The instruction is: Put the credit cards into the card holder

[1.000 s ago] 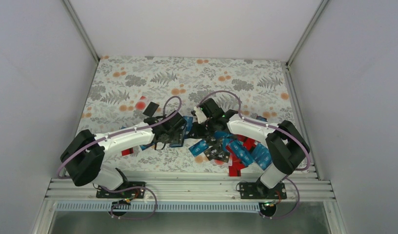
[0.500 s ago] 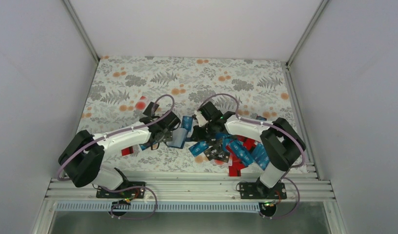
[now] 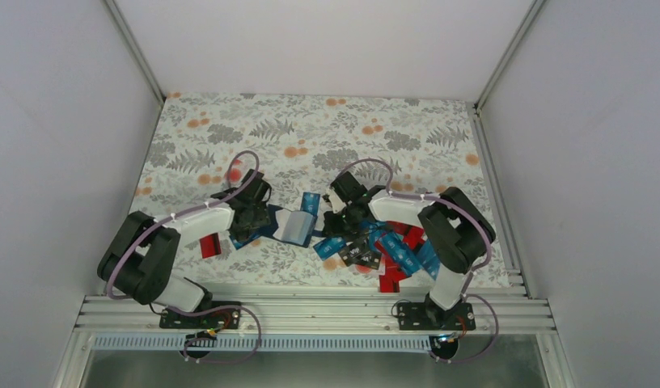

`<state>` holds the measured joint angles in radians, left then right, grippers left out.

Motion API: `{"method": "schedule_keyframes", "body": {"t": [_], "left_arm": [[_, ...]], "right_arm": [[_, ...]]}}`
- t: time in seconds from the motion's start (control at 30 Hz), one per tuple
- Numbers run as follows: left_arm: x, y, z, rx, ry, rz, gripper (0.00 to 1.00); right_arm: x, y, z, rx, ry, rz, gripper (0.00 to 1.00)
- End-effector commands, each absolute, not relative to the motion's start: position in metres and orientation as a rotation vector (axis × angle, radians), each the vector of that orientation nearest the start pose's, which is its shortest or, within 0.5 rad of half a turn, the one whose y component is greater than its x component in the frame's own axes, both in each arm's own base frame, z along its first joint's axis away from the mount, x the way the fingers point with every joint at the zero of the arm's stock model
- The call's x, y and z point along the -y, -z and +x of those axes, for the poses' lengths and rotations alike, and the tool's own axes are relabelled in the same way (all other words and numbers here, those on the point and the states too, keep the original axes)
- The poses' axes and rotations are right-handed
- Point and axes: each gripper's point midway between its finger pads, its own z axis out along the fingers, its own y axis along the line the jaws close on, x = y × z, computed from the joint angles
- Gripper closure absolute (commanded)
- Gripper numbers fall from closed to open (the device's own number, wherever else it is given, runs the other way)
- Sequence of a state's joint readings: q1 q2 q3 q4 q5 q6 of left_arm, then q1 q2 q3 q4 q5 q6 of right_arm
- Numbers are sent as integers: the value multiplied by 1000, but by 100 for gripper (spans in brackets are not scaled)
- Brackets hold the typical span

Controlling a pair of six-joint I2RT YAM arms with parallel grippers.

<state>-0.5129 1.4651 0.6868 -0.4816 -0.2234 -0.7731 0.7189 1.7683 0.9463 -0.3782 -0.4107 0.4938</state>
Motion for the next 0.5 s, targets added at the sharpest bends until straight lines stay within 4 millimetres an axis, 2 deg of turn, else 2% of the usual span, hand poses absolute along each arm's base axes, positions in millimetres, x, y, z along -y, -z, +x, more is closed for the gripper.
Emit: {"method": "schedule_keyframes", "body": {"t": [0.0, 0.13, 0.2, 0.3, 0.47], "left_arm": [[111, 10, 250, -2839, 119, -390, 28], [124, -7, 258, -2802, 211, -289, 28], [127, -12, 259, -2795, 222, -258, 28], [127, -12, 257, -2797, 227, -237, 28], [128, -10, 254, -2795, 251, -232, 32]], "right_arm": [[-288, -9, 238, -2944, -764, -450, 96], [-295, -20, 243, -2926, -788, -482, 94], [-297, -28, 246, -2914, -795, -498, 89], [-299, -42, 248, -2893, -797, -512, 74], [-301, -73, 254, -2843, -803, -515, 55]]}}
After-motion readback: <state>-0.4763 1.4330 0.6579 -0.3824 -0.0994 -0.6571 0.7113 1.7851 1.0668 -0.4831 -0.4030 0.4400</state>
